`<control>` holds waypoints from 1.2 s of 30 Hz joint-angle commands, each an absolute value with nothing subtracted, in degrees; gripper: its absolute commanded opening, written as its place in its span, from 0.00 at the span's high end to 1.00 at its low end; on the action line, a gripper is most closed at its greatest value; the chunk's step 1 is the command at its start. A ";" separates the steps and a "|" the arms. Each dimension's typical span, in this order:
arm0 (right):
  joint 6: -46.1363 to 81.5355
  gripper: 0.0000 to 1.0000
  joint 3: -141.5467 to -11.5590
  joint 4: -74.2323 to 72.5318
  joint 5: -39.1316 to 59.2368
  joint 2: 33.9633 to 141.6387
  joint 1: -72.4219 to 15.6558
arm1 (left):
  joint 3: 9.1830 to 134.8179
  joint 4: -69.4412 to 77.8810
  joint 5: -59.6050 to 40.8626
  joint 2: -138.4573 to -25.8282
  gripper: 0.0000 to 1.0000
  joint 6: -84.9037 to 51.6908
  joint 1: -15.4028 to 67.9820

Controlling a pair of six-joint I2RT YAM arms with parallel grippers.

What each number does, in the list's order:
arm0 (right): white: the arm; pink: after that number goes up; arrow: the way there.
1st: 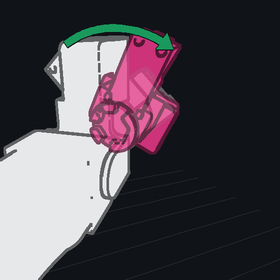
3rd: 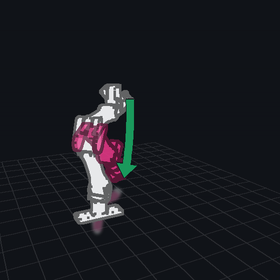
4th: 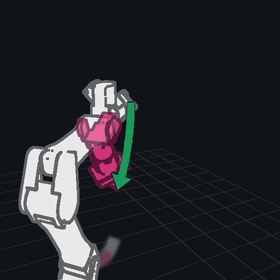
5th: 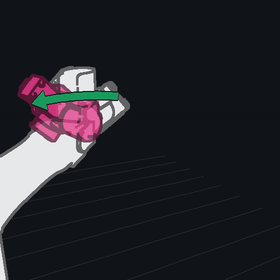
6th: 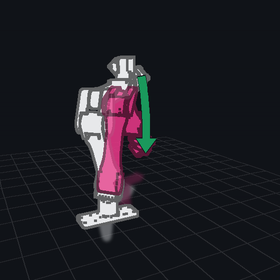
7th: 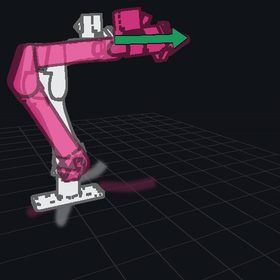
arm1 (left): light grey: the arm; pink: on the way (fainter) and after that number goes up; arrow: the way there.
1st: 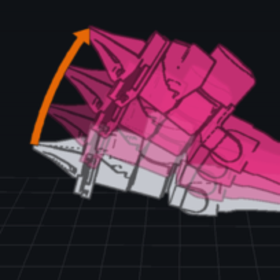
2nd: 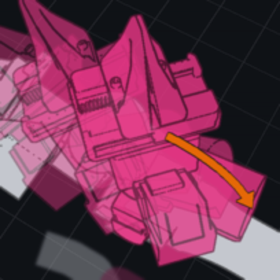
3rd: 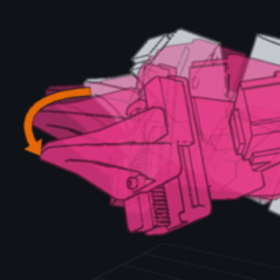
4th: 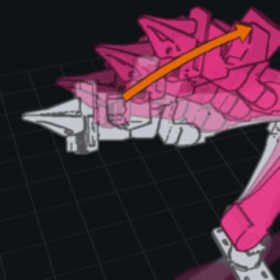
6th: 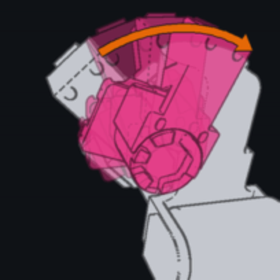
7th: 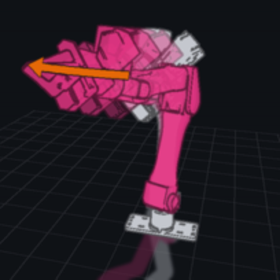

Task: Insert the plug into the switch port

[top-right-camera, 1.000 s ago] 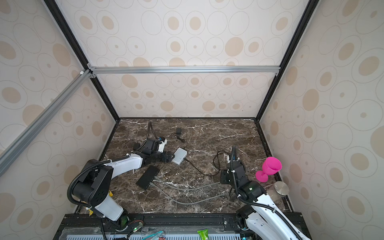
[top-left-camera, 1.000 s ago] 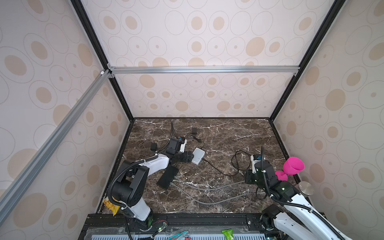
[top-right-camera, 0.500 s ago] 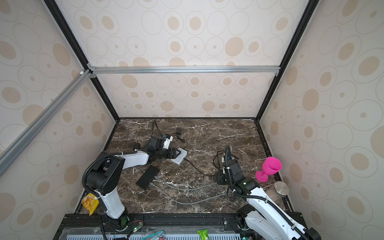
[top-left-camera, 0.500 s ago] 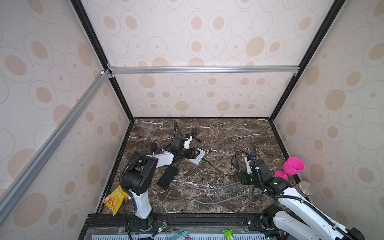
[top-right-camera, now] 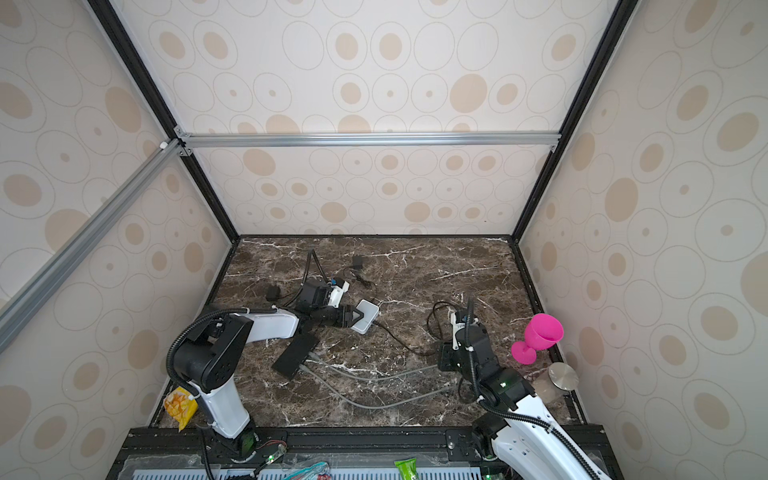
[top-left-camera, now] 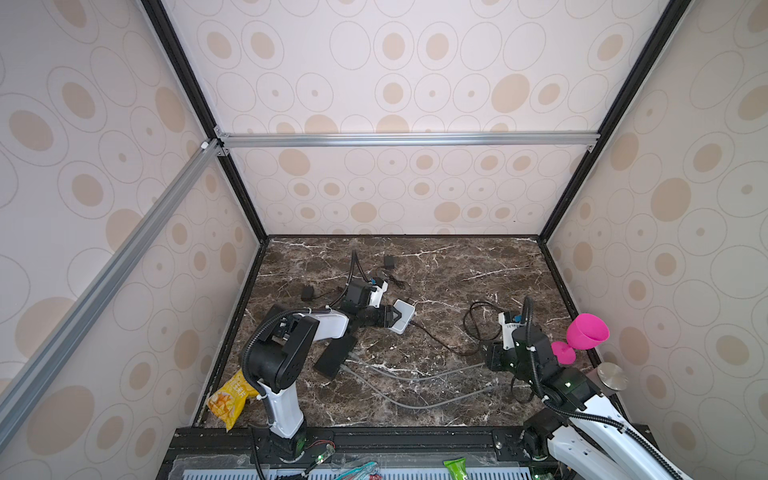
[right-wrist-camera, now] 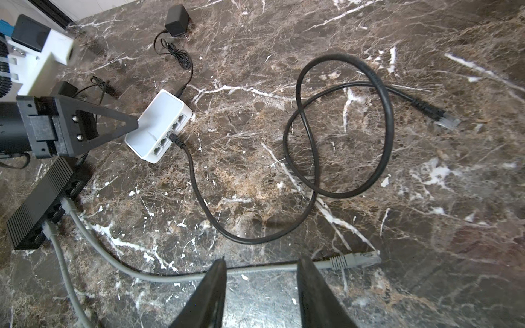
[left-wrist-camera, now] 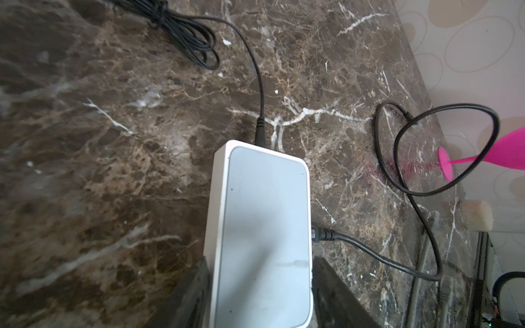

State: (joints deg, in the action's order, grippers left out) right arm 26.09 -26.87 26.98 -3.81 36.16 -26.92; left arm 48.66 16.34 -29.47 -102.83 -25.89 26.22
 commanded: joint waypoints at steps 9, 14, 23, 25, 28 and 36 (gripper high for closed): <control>25.75 0.56 -27.38 26.84 -3.08 38.45 -26.72 | 52.18 11.28 -24.23 -103.00 0.53 -25.19 26.47; 25.75 0.56 -27.33 26.47 -3.09 38.56 -26.72 | 53.50 9.98 -24.26 -104.81 0.64 -25.32 26.50; 25.40 0.56 -27.64 25.93 -2.47 40.12 -26.74 | 55.44 8.18 -24.67 -107.17 0.72 -25.05 26.50; 25.25 0.56 -27.77 25.79 -2.33 40.40 -26.73 | 56.04 7.56 -24.62 -107.82 0.74 -25.05 26.48; 25.14 0.56 -27.77 25.76 -2.15 40.72 -26.71 | 56.43 7.34 -24.70 -108.28 0.86 -25.04 26.54; 24.83 0.56 -27.93 25.35 -1.77 41.48 -26.72 | 57.11 6.61 -24.36 -108.32 0.99 -25.07 26.42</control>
